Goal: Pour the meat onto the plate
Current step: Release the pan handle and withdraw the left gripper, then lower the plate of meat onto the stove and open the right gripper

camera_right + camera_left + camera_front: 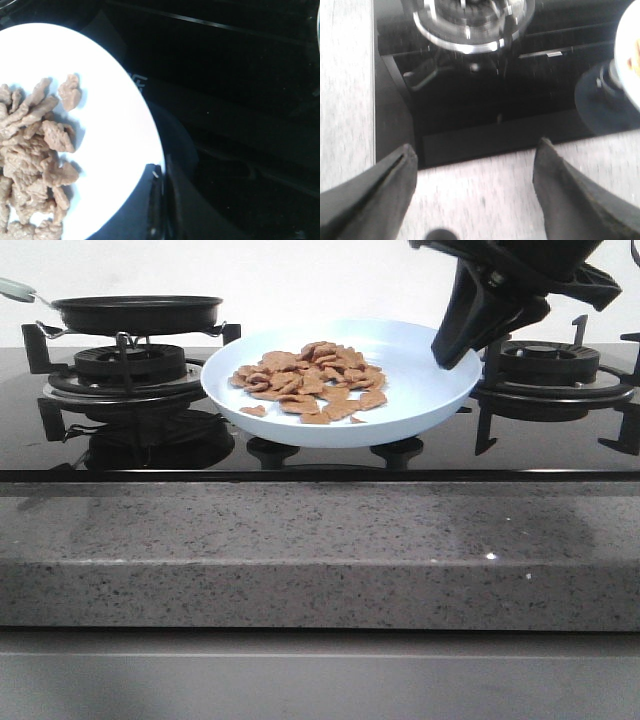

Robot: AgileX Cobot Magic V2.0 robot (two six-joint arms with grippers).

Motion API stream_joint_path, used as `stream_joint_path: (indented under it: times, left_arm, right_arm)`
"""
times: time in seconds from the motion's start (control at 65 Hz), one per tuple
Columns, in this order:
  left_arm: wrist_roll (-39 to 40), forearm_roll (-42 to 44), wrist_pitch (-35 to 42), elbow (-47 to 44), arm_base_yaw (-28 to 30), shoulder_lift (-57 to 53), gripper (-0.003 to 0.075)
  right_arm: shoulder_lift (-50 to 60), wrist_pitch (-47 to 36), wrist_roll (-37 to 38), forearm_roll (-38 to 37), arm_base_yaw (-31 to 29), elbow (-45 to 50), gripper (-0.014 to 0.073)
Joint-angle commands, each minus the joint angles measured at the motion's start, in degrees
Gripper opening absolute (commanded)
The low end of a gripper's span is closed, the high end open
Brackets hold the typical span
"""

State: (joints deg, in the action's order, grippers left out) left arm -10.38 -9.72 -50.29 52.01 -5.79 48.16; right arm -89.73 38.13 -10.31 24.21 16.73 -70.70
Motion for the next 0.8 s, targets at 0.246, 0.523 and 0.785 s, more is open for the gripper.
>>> stream_joint_path:
  times: [0.246, 0.523, 0.785]
  left_arm:
    - [0.75, -2.82, -0.39, 1.08, -0.57, -1.55, 0.0482]
    - [0.75, -2.80, -0.29, 1.08, -0.57, -1.16, 0.0482]
    - [0.75, -2.84, -0.29, 1.08, -0.57, -1.16, 0.0482]
  right_arm:
    - [2.86, -2.60, -0.42, 1.69, -0.16, -1.56, -0.0113]
    - [2.86, -1.83, -0.42, 1.23, -0.30, -2.52, -0.0113]
    - [0.20, 3.11, -0.42, 1.08, -3.80, -14.44, -0.0113]
